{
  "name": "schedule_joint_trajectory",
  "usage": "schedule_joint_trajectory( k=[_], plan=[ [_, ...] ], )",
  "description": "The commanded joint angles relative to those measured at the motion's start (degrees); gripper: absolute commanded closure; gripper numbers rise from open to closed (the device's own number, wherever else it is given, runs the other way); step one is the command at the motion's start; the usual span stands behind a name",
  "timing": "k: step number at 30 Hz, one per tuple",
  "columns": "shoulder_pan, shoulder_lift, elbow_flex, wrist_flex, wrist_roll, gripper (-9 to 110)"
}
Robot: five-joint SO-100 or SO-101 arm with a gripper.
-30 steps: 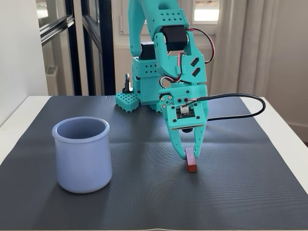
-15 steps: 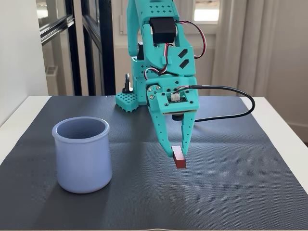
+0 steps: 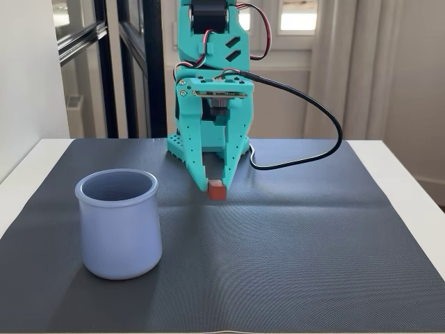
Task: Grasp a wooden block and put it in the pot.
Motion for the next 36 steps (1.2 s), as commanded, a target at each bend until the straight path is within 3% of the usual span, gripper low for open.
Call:
schedule_joint_trajectory(
  k=[1, 20, 32, 36],
  plan=[
    [2.5, 4.0, -2.4, 0.0, -1.7, 101],
    [17.4, 12.1, 4.2, 0.1, -16.2, 101],
    [17.6, 12.0, 4.7, 0.1, -18.5, 101],
    [17.4, 12.0, 5.8, 0.1, -18.0, 94]
  ],
)
